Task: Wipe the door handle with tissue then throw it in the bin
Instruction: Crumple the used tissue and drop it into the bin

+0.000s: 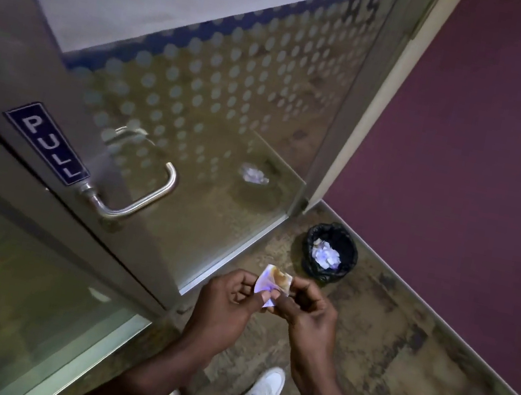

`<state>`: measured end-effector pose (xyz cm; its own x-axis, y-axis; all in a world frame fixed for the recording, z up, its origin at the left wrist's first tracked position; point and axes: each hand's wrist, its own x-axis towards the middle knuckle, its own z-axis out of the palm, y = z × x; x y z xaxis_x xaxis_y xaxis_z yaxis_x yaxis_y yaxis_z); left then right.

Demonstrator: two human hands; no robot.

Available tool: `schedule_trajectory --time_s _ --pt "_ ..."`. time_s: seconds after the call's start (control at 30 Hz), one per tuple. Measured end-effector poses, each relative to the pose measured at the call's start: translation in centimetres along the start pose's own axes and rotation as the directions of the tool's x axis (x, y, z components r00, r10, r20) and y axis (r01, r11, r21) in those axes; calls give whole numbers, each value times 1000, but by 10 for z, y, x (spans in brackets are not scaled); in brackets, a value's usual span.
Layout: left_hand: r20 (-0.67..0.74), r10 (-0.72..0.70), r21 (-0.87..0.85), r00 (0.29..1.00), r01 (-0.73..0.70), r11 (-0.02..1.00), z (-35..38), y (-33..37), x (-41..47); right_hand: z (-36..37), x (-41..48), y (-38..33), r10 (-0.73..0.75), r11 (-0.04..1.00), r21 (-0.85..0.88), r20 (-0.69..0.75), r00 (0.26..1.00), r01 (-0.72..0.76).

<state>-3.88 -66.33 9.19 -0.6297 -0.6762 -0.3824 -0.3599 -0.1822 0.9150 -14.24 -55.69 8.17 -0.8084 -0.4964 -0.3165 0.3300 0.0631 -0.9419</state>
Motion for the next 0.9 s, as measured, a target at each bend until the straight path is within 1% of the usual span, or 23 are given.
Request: schedule_trajectory --time_s 0.1,0.2,0.4,0.5,0.57,0.63,0.73,0.9 --pt "66 -111 -86 992 116 990 23 5 10 -30 10 -5 2 1000 9 7 1000 -2" --pt "120 -201 -137 972 217 967 47 12 23 -59 22 -10 24 1000 -1 24 999 -24" --pt "213 -308 -234 927 354 905 101 26 52 -116 60 -22 -7 994 -110 5 1000 7" --pt "229 -282 -196 932 328 924 130 26 67 -139 77 -29 -50 996 -79 -4 999 50" --pt "199 -267 -160 943 300 940 149 23 76 -155 89 -31 -49 997 -54 3 999 49" --pt "177 -258 -151 950 286 946 164 22 85 -170 100 -31 -41 995 -90 21 999 43" --pt "183 -218 -125 959 243 962 182 21 99 -187 114 -31 -47 989 -143 13 999 48" --pt "175 -135 -30 975 142 989 198 20 125 -203 140 -25 -68 950 -304 33 997 75"
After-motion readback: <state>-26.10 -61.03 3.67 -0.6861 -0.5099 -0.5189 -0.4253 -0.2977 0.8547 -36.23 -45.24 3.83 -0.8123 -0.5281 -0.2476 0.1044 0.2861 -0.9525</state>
